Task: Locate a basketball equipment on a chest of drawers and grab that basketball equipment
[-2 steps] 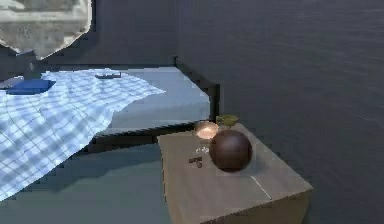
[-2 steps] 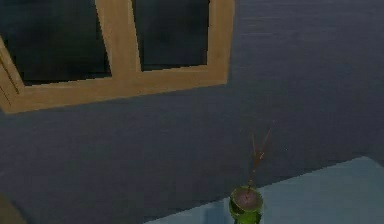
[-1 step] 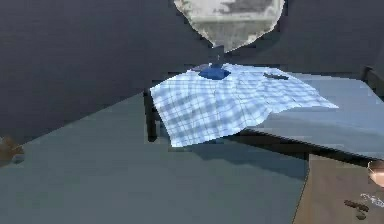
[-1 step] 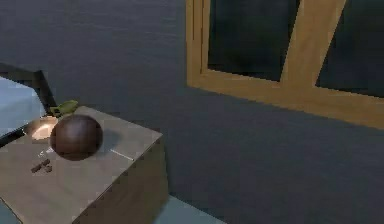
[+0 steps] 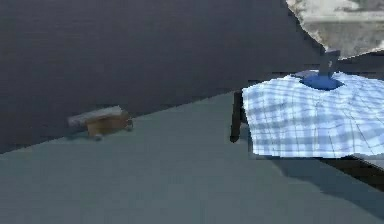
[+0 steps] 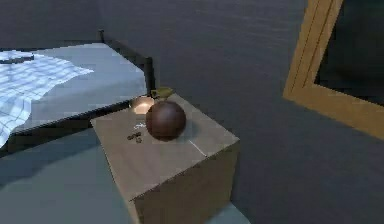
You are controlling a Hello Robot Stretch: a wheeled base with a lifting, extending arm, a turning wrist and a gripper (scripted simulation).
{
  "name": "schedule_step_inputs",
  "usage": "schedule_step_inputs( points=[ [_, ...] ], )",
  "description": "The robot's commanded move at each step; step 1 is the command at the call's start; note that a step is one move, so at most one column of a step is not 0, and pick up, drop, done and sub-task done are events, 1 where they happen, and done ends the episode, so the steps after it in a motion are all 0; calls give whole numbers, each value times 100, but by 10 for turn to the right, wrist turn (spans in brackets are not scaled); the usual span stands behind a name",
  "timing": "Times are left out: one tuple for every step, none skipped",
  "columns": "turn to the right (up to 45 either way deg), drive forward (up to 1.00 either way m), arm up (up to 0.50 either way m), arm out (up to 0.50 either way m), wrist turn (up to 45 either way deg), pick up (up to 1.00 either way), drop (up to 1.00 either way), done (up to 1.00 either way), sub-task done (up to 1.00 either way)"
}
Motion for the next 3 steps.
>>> schedule_step_inputs(
  points=[
    [450,0,0,0,0,0,0,0,0],
    [270,0,0,0,0,0,0,0,0],
    [0,30,0,0,0,0,0,0,0]
  ],
)
